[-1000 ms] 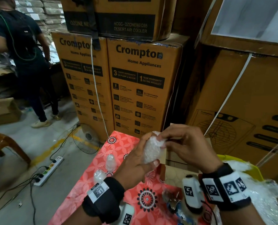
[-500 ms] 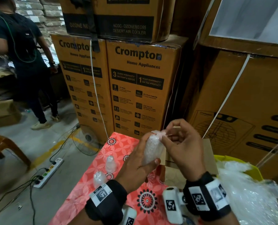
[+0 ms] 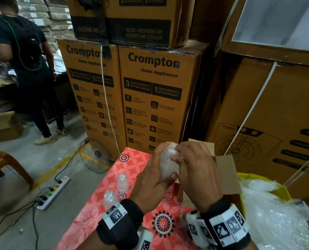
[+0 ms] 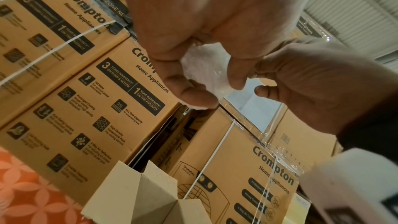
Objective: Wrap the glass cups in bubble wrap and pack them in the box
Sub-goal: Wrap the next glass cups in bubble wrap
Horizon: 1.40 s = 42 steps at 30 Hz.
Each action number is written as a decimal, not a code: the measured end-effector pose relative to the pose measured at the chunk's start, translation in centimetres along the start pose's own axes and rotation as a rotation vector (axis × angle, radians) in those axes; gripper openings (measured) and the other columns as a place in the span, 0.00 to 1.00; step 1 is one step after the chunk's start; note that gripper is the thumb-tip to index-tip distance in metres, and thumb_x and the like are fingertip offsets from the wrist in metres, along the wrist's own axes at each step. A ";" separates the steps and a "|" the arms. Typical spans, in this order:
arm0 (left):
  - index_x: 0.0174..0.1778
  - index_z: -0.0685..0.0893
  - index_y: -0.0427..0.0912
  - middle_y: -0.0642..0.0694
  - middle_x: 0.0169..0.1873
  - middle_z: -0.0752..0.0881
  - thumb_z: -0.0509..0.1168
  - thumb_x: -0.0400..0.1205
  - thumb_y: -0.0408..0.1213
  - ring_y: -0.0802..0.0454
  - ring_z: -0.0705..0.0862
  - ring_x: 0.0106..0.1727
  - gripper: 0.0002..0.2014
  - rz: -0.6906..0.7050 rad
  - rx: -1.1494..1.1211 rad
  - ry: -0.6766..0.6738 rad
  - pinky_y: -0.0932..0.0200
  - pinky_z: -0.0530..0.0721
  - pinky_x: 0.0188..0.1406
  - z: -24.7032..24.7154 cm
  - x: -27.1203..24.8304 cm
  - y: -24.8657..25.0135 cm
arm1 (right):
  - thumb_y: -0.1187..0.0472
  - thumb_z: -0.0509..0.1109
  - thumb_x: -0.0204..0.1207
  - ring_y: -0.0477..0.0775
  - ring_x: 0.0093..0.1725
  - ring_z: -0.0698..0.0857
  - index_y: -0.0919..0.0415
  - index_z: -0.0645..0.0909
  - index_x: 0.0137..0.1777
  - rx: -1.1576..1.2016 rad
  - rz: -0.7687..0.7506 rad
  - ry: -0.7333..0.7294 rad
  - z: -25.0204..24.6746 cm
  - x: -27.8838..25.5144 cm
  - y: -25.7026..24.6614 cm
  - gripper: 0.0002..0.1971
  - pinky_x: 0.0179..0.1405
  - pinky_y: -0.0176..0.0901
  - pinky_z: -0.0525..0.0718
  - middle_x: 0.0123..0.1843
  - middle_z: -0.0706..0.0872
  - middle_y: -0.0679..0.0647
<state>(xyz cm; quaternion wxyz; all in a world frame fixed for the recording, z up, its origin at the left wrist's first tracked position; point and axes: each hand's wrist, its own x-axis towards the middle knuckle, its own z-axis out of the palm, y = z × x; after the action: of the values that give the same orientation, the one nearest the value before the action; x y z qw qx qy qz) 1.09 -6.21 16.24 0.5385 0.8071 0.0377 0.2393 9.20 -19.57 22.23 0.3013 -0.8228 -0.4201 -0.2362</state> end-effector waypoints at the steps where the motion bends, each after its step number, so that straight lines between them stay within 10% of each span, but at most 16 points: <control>1: 0.90 0.51 0.71 0.52 0.78 0.80 0.75 0.87 0.43 0.49 0.88 0.68 0.45 0.002 -0.006 0.010 0.44 0.92 0.60 0.0 0.0 0.0 | 0.58 0.73 0.82 0.49 0.59 0.80 0.55 0.86 0.55 -0.005 0.008 -0.005 0.0 0.1 -0.1 0.05 0.42 0.44 0.86 0.55 0.86 0.46; 8: 0.90 0.48 0.72 0.47 0.75 0.82 0.77 0.85 0.39 0.52 0.90 0.64 0.50 0.021 0.003 0.051 0.45 0.93 0.58 -0.2 -0.3 -0.2 | 0.58 0.70 0.85 0.45 0.66 0.70 0.51 0.83 0.45 0.154 0.134 -0.049 0.4 0.5 -0.1 0.06 0.53 0.29 0.71 0.60 0.76 0.44; 13: 0.88 0.51 0.72 0.59 0.68 0.84 0.75 0.86 0.37 0.49 0.92 0.54 0.47 -0.011 -0.057 0.076 0.46 0.94 0.46 0.3 -0.9 -0.1 | 0.53 0.69 0.79 0.63 0.66 0.83 0.58 0.85 0.42 0.931 0.605 -0.145 1.7 1.6 0.5 0.10 0.68 0.62 0.83 0.60 0.84 0.57; 16: 0.87 0.53 0.72 0.65 0.70 0.80 0.75 0.86 0.37 0.52 0.92 0.54 0.45 -0.002 -0.061 0.080 0.46 0.95 0.43 0.7 -1.1 0.1 | 0.67 0.66 0.83 0.69 0.65 0.86 0.61 0.78 0.52 1.357 0.802 -0.162 1.6 1.7 0.0 0.02 0.65 0.63 0.84 0.60 0.89 0.65; 18: 0.88 0.53 0.67 0.57 0.75 0.77 0.75 0.86 0.34 0.48 0.91 0.56 0.45 0.017 -0.081 0.077 0.39 0.95 0.43 0.8 -1.2 0.1 | 0.74 0.62 0.83 0.70 0.68 0.88 0.56 0.71 0.60 1.522 0.765 -0.134 1.3 1.6 -0.6 0.14 0.68 0.66 0.86 0.66 0.91 0.63; 24: 0.87 0.57 0.64 0.54 0.79 0.76 0.73 0.87 0.29 0.53 0.84 0.74 0.42 0.021 -0.172 0.042 0.51 0.91 0.63 1.2 -1.5 0.8 | 0.61 0.55 0.91 0.59 0.55 0.88 0.59 0.83 0.57 0.951 0.242 0.025 2.8 0.1 -1.0 0.13 0.55 0.72 0.87 0.53 0.88 0.54; 27: 0.81 0.56 0.63 0.59 0.71 0.81 0.67 0.86 0.20 0.53 0.87 0.70 0.40 0.023 -0.187 0.054 0.57 0.91 0.59 1.2 -1.5 1.1 | 0.44 0.62 0.91 0.52 0.51 0.89 0.50 0.83 0.55 0.677 0.126 0.034 3.2 -0.3 -1.2 0.13 0.45 0.56 0.89 0.50 0.87 0.44; 32: 0.84 0.51 0.50 0.56 0.65 0.87 0.72 0.79 0.17 0.47 0.89 0.68 0.47 -0.047 -0.219 0.065 0.46 0.92 0.62 0.7 -1.1 1.1 | 0.44 0.71 0.86 0.55 0.37 0.85 0.53 0.80 0.40 0.682 0.162 0.112 3.8 -0.6 -1.1 0.17 0.32 0.62 0.85 0.39 0.84 0.49; 38: 0.69 0.83 0.54 0.54 0.58 0.92 0.76 0.76 0.28 0.54 0.91 0.63 0.28 -0.051 -0.027 0.018 0.47 0.93 0.58 0.8 -0.7 0.2 | 0.50 0.67 0.90 0.50 0.34 0.80 0.54 0.76 0.36 0.582 0.132 0.130 4.4 -0.5 -1.2 0.18 0.32 0.57 0.81 0.33 0.78 0.46; 42: 0.67 0.83 0.57 0.56 0.55 0.92 0.77 0.80 0.37 0.60 0.91 0.59 0.20 -0.072 0.059 0.068 0.52 0.92 0.57 1.4 -0.6 0.1 | 0.54 0.67 0.92 0.51 0.46 0.88 0.51 0.83 0.51 0.643 0.164 0.065 3.7 -0.9 -1.9 0.07 0.43 0.55 0.87 0.44 0.87 0.45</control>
<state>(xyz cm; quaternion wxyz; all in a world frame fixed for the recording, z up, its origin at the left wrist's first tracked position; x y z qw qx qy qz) 1.16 -7.61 15.72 0.5213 0.8121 0.0920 0.2457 7.61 -16.61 19.57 0.5768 -0.7087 -0.3955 -0.0928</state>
